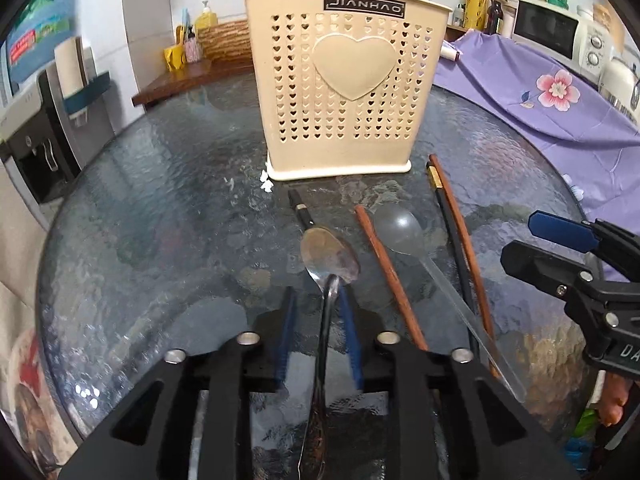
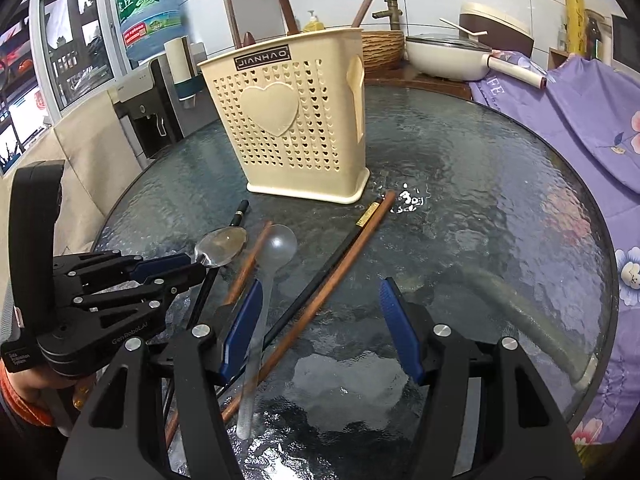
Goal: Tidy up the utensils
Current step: 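Close the left tool on the metal spoon handle and lift it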
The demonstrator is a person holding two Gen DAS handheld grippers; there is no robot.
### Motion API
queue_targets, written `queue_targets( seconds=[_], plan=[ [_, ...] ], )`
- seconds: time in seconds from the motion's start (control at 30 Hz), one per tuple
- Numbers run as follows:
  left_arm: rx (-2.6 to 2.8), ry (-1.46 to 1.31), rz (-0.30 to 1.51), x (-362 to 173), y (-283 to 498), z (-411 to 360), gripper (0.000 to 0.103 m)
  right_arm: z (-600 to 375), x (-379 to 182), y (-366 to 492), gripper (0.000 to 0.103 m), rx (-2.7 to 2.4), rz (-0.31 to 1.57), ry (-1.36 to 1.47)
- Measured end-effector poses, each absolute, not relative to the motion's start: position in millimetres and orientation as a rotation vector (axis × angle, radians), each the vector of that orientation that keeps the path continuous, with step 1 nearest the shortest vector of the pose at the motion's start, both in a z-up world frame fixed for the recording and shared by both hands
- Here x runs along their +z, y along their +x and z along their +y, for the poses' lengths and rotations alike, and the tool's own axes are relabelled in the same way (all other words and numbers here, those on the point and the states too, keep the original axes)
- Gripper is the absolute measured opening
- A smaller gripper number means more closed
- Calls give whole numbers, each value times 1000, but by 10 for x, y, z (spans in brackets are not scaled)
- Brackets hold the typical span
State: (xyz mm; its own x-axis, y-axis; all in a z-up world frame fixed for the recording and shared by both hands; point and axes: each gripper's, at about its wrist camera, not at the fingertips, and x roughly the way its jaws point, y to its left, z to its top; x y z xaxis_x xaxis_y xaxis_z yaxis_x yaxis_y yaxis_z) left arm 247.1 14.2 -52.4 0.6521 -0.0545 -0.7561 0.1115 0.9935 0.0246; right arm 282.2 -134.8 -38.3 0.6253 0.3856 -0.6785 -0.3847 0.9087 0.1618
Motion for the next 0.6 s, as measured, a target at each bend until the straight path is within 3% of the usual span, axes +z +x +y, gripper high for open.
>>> queue_targets(
  seconds=[0.1, 0.6],
  plan=[
    [-109, 90, 848, -512, 2488, 88, 46, -1352, -382, 2818, 61, 441, 779, -2],
    [-137, 132, 915, -550, 2758, -27, 46, -1486, -419, 2854, 61, 423, 789, 23]
  ],
)
